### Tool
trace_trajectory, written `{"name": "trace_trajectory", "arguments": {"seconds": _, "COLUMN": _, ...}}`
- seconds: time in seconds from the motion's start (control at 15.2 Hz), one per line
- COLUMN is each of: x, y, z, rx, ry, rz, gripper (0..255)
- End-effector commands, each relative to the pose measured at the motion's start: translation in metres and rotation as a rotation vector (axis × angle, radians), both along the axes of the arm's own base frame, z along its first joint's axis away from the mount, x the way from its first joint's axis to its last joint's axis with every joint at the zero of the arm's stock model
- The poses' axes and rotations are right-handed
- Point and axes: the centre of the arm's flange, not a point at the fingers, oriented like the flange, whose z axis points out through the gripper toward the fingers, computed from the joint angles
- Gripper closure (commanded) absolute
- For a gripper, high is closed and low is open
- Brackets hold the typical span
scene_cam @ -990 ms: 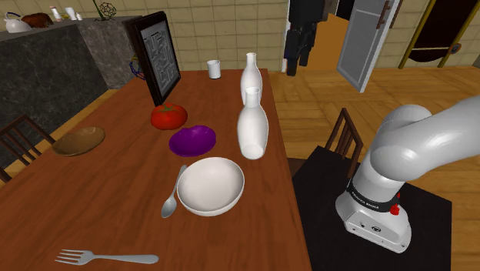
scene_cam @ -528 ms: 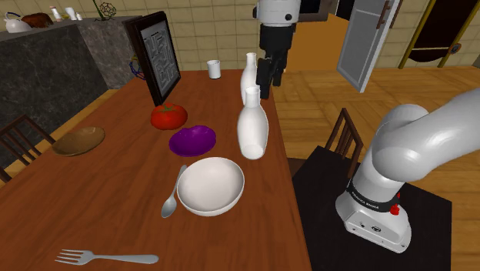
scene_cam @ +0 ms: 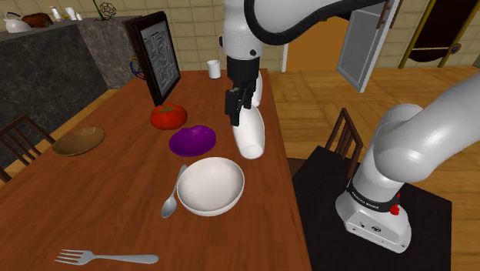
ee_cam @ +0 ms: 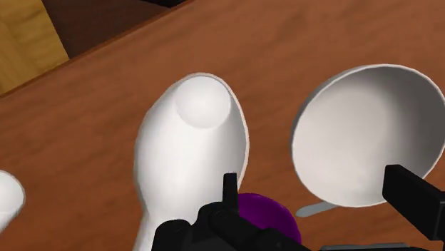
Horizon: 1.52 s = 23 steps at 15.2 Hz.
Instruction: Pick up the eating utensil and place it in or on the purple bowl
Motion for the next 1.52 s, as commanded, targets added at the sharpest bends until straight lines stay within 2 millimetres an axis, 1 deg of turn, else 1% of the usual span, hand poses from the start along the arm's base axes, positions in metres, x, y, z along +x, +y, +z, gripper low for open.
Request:
{"name": "trace_trajectory", "arguments": {"seconds": 0.0, "x": 0.008, "y": 0.020, "z": -0.017, "rx": 0.000, "ry": -0.004, "rz": 0.026, "gripper": 0}}
{"name": "trace_trajectory", "arguments": {"seconds": 0.73, "x": 0.040, "y": 0.139, "z": -0.090, "rx": -0.003, "ry": -0.056, "rz": 0.167, "gripper": 0}}
{"name": "trace_trajectory", "arguments": {"seconds": 1.45, "x": 0.059, "y": 0.260, "z": -0.162, "rx": -0.006, "ry": -0.108, "rz": 0.309, "gripper": 0}}
